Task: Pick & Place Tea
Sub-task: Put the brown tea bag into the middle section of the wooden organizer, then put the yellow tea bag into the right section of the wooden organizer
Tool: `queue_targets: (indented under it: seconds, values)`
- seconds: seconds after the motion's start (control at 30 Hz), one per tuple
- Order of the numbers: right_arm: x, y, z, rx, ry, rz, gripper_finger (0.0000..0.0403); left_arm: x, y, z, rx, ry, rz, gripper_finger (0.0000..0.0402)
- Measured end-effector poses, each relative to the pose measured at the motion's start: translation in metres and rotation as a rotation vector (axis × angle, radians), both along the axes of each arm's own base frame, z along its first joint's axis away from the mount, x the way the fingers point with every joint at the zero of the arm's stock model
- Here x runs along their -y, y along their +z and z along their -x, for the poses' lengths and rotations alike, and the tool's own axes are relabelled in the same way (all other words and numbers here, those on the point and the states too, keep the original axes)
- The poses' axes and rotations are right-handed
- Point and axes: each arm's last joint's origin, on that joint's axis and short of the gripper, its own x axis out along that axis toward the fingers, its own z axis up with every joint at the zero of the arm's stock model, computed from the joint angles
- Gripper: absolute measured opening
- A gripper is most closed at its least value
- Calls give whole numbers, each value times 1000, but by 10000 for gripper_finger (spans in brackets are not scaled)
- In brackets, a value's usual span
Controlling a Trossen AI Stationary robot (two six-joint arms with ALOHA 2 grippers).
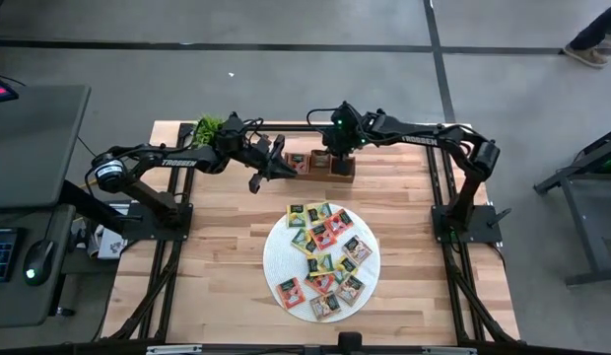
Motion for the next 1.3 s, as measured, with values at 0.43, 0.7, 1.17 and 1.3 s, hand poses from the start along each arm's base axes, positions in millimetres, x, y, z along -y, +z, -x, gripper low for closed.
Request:
queue_targets:
  seconds: [0.43, 0.7, 1.17, 1.3]
  values:
    - [0, -4, 0, -17, -13, -8, 12, 0, 0, 0, 0, 0, 0, 44]
    - [0, -4, 0, -12, -37, -27, 59, 0, -1, 0, -13, 0, 6, 44]
    - [-56, 18, -17, 48, -37, -76, 61, 4, -38, 7, -293, -36, -20, 44]
    - [-87, 18, -30, 62, -8, -80, 9, 6, -46, 11, -355, -37, -45, 44]
